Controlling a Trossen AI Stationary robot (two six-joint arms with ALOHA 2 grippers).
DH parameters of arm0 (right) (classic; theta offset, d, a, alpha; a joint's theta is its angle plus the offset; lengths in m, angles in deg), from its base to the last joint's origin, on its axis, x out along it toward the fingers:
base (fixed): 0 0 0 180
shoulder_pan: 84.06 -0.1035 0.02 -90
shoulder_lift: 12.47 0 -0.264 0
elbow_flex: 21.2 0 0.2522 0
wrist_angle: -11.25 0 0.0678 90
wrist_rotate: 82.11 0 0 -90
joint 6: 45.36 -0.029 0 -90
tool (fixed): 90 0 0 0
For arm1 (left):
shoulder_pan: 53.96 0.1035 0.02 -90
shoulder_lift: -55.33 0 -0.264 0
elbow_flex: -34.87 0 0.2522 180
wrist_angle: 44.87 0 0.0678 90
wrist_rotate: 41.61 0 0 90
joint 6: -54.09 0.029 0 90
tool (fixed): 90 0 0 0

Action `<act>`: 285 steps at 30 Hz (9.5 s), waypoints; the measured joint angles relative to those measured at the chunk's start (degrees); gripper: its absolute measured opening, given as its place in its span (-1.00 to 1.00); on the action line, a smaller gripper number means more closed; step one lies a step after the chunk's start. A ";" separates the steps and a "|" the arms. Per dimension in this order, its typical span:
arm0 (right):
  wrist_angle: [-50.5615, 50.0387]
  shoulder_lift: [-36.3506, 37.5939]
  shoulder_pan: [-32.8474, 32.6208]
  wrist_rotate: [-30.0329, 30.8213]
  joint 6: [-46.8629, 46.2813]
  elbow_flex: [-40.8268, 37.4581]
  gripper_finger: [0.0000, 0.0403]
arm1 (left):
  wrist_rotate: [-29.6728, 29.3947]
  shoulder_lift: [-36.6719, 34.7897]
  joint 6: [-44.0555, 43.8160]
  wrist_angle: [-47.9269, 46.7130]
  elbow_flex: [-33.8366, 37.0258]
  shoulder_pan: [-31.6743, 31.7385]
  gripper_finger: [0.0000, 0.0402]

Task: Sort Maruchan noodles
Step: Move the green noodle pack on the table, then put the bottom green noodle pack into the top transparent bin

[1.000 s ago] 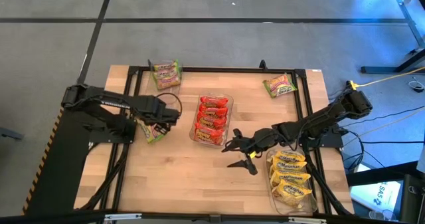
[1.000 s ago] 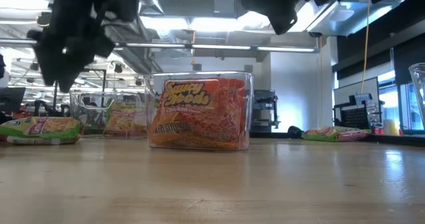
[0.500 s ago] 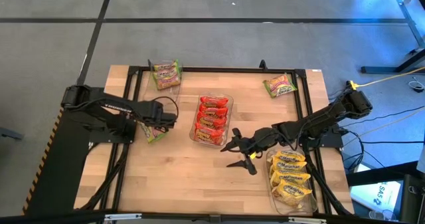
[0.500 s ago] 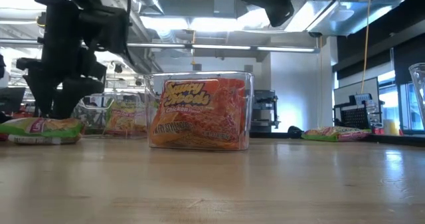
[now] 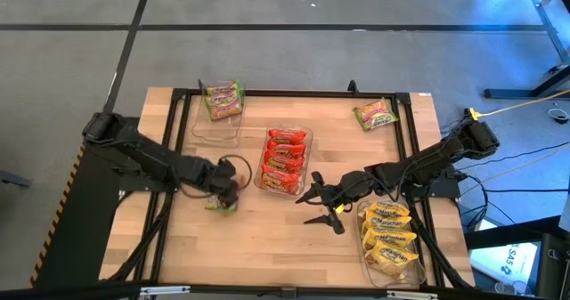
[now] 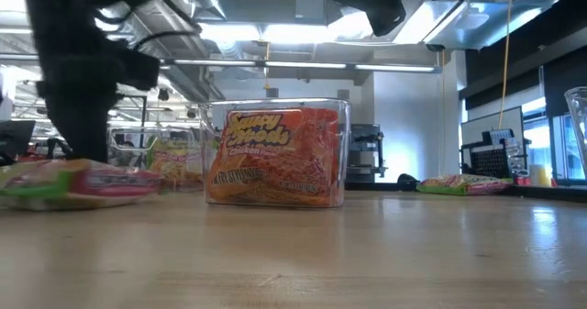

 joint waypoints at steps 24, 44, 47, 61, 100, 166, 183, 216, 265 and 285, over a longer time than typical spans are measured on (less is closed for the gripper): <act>3.52 -0.02 -4.01 -2.67 -26.62 0.07 0.36 | -5.70 6.09 8.86 37.18 2.71 -21.31 0.31; 10.10 -7.55 -22.33 25.01 -25.14 0.04 0.36 | -1.51 14.84 16.08 58.05 -4.29 -21.41 0.29; 10.20 -9.14 -20.90 24.49 -25.22 0.04 0.36 | 1.77 11.66 11.26 46.73 -7.11 -22.34 0.28; 12.35 -13.81 -17.88 24.52 -25.55 0.04 0.36 | -5.49 4.23 -21.93 -0.17 -6.21 -28.96 0.28; 16.63 -23.63 -18.01 21.34 -20.43 4.35 0.36 | -5.66 18.71 -2.73 47.20 -1.61 -26.05 0.28; 5.80 -44.02 -6.34 17.55 4.33 23.65 0.36 | -27.43 21.51 -63.83 36.35 -1.93 -29.79 0.28; 5.76 -44.85 -6.38 16.74 4.54 24.48 0.36 | -33.10 21.59 -52.89 44.98 -1.88 -26.77 0.16; -18.62 -33.51 -16.64 21.26 -7.75 24.39 0.36 | -25.70 8.72 -1.19 43.37 -1.95 -27.28 -0.47; -16.57 -15.87 -9.12 14.09 -20.38 7.50 0.36 | 8.82 -2.33 86.40 -12.38 -21.95 63.19 -0.47; -14.48 -15.93 -11.28 20.13 -22.25 7.50 0.36 | 13.62 14.32 92.16 -7.72 -21.90 68.80 -0.37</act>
